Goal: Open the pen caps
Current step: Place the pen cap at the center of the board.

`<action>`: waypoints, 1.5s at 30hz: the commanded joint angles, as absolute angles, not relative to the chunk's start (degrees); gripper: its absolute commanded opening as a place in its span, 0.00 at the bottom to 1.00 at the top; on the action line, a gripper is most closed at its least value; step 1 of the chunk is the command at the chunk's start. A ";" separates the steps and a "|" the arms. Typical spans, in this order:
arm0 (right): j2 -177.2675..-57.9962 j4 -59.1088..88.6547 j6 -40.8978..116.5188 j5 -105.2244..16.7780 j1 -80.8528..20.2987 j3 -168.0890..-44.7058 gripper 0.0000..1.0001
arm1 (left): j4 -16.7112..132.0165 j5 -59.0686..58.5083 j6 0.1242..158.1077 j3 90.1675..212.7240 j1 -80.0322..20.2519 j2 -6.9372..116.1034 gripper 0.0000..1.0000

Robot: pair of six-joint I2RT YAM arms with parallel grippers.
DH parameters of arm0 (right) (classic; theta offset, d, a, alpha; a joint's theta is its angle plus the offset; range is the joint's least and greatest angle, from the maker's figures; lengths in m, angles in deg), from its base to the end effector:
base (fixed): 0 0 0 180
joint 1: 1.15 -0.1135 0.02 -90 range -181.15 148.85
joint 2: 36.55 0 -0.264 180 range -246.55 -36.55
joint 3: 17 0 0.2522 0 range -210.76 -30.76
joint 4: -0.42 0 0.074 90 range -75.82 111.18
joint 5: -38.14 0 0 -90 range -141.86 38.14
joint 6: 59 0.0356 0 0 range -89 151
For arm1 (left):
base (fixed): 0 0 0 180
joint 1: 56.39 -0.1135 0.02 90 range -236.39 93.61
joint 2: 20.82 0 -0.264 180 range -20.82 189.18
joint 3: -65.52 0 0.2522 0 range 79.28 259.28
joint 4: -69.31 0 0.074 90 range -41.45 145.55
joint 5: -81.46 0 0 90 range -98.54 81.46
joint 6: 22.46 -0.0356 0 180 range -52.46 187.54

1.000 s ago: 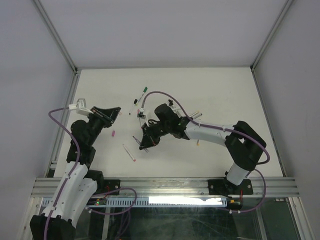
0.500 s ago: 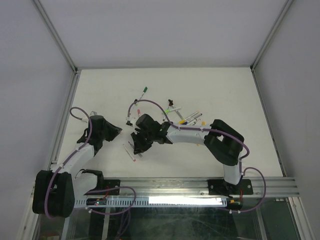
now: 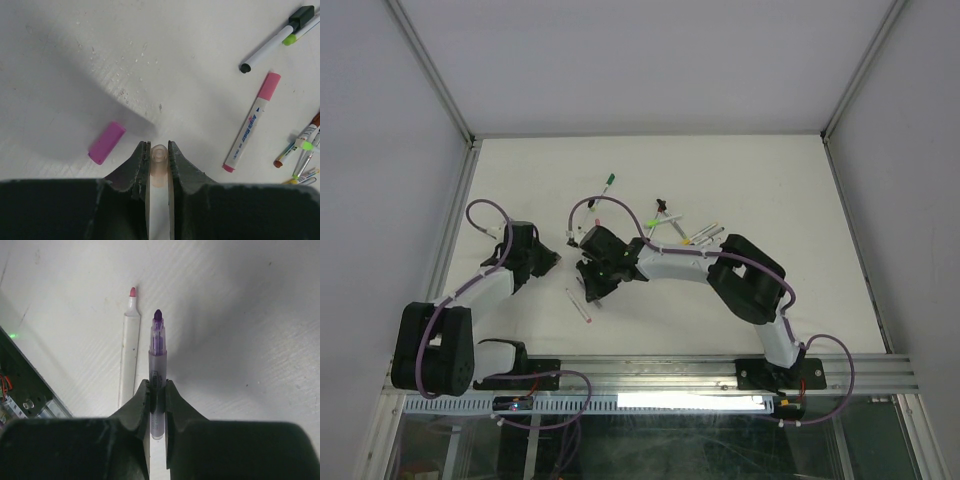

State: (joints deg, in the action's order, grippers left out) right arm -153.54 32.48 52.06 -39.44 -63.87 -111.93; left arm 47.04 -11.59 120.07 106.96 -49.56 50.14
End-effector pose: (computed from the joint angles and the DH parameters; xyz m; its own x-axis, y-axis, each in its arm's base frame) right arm 0.1936 0.3922 0.1659 -0.6792 -0.5514 -0.4843 -0.7305 0.5719 0.3732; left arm 0.2198 -0.0244 0.1527 -0.5429 -0.7332 -0.4095 -0.5668 0.6797 -0.4655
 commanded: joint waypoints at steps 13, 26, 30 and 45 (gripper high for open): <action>-154.80 34.05 52.54 -41.21 -64.10 -114.52 0.18 | 50.03 -12.50 117.61 109.80 -48.82 53.36 0.05; -154.76 34.40 52.80 -41.43 -64.08 -114.70 0.28 | 49.96 -12.58 117.63 109.62 -48.79 52.98 0.16; -154.65 34.41 52.34 -40.79 -64.15 -114.86 0.28 | 50.01 -12.32 117.62 109.56 -48.81 52.59 0.18; -152.90 34.87 49.57 -38.43 -64.03 -116.01 0.30 | 49.13 -12.80 117.92 109.66 -48.77 50.75 0.24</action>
State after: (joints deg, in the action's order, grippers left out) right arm -154.52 35.19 50.79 -39.46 -63.89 -113.17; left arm 47.84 -11.68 118.47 107.79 -49.21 52.82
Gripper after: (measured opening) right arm 0.300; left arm 0.241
